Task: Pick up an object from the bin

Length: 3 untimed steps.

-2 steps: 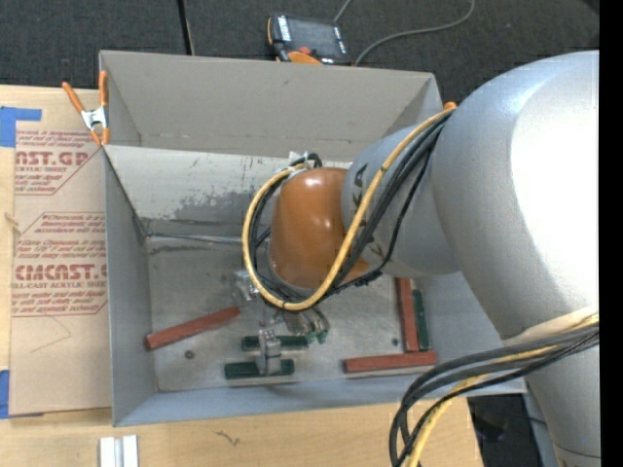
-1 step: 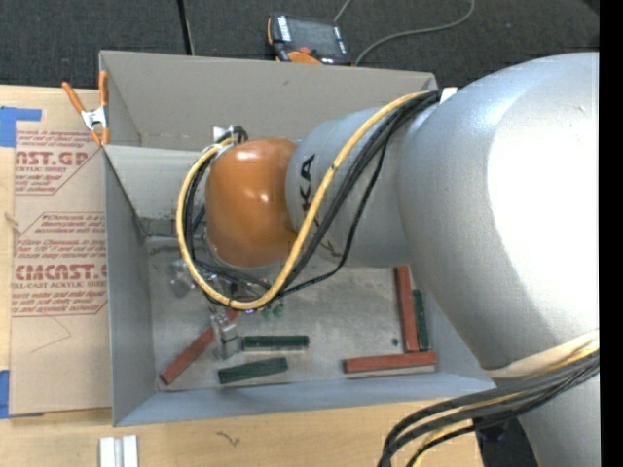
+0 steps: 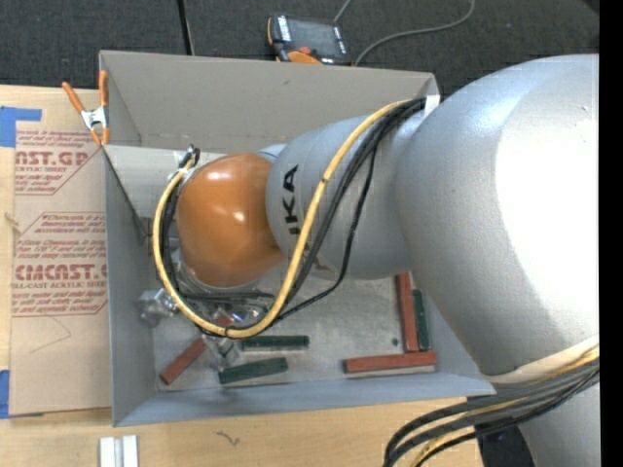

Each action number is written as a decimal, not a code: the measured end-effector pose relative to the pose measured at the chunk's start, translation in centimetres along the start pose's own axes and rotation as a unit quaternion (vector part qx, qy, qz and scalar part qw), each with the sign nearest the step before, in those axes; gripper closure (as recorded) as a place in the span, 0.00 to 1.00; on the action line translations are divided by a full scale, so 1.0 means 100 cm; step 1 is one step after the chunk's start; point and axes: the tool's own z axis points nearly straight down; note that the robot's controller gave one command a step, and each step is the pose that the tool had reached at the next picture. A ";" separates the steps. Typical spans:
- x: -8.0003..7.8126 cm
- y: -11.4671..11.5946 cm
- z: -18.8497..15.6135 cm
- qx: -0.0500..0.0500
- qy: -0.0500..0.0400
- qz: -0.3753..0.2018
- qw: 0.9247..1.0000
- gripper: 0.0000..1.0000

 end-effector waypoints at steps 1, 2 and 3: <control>0.023 0.017 0.030 0.001 0.002 -0.138 0.990 0.00; 0.023 0.017 0.030 0.000 0.002 -0.138 0.990 0.00; 0.021 0.017 0.029 0.001 -0.001 -0.138 0.990 1.00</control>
Offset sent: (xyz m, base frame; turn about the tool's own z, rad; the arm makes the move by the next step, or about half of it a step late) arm -0.0277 -0.0057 -0.0297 -0.2790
